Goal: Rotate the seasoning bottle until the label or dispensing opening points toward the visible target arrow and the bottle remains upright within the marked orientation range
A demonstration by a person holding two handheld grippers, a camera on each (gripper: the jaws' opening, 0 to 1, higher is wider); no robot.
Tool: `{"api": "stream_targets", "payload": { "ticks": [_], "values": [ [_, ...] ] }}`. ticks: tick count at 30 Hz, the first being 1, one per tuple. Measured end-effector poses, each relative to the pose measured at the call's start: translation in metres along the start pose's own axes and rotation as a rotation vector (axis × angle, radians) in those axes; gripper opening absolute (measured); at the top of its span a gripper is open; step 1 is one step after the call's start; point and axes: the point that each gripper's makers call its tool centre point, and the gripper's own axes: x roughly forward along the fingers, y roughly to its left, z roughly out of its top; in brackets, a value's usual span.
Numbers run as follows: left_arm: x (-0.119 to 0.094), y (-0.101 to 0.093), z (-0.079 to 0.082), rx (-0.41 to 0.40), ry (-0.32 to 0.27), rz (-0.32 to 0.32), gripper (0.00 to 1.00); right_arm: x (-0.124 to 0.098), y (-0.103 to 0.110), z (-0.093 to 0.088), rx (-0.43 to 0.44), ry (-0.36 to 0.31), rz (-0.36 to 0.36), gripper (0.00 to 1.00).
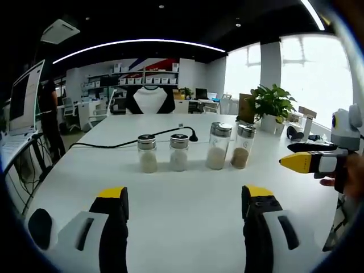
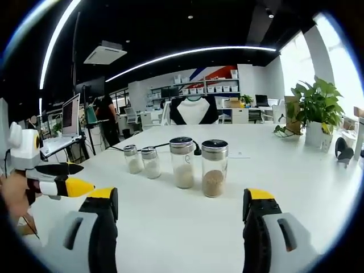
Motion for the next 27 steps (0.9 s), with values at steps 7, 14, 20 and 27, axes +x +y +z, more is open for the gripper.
{"api": "stream_targets", "payload": {
  "ticks": [7, 14, 20, 27],
  "values": [
    [-0.001, -0.0028, -0.0033, -0.005, 0.006, -0.006, 0.86, -0.0016, 0.0012, -0.0032, 0.001, 0.007, 0.007, 0.9],
    [-0.0018, -0.0039, -0.0031, -0.004, 0.006, -0.007, 0.86, -0.0025, 0.0012, -0.0038, -0.004, 0.009, 0.013, 0.88],
    [-0.0056, -0.0019, -0.0029, 0.004, 0.006, -0.003, 0.85, -0.0043, 0.0032, -0.0022, 0.002, -0.002, 0.019, 0.88],
    [-0.0043, -0.0027, -0.0058, -0.001, 0.009, -0.007, 0.85, -0.0038, 0.0003, -0.0053, 0.002, 0.003, 0.017, 0.88]
  ]
}}
